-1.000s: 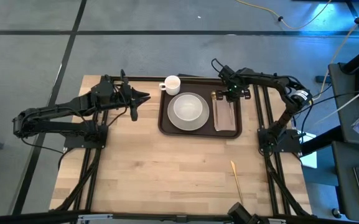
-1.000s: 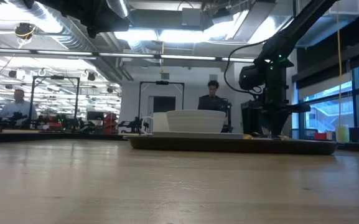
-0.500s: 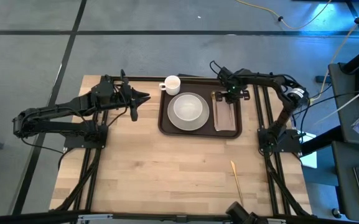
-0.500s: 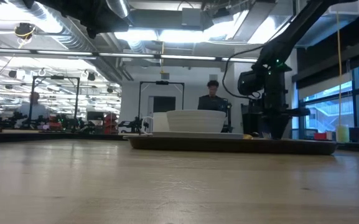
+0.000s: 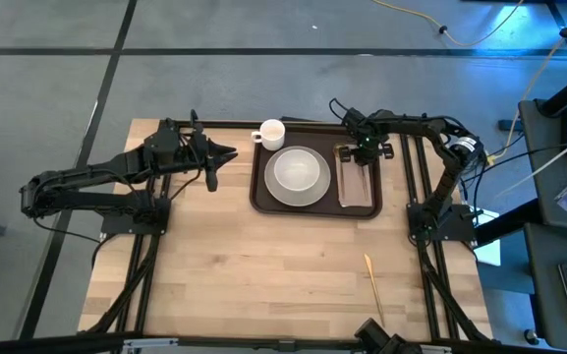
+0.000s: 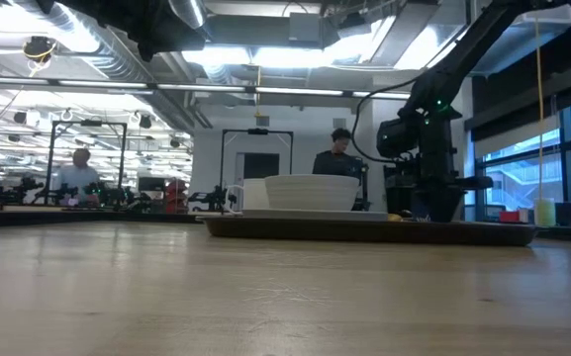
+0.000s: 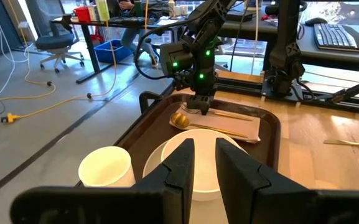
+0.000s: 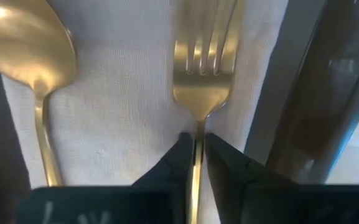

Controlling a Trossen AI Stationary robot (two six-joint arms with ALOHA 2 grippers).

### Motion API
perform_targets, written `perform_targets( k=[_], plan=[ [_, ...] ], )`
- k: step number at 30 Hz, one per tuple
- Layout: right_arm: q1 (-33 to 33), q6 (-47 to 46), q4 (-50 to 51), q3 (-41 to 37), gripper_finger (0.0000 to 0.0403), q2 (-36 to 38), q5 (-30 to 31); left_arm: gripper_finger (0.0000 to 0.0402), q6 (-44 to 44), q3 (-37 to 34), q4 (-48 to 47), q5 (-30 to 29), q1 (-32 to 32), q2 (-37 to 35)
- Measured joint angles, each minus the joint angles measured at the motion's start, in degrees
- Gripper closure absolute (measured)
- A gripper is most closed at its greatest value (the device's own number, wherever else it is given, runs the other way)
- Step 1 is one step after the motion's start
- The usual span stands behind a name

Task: Set up tray
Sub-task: Put the gold fork to the right of the gold spoon on the brown napkin on the black serving tray, then put the gold table knife to the right of the gold fork on the brown napkin on the black serving tray

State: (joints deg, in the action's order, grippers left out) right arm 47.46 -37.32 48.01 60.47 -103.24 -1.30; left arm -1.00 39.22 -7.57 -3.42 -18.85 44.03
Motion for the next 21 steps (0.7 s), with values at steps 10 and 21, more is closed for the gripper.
perform_targets(
  k=[10,21],
  plan=[
    [0.0,0.1,1.7,0.6,0.0280,-0.1,0.0,0.0343,-1.2,0.0,0.0,0.0,0.0,0.0],
    [-0.8,3.0,8.2,9.6,0.0269,6.5,-0.5,0.0343,-1.2,0.0,0.0,0.0,0.0,0.0]
  ],
)
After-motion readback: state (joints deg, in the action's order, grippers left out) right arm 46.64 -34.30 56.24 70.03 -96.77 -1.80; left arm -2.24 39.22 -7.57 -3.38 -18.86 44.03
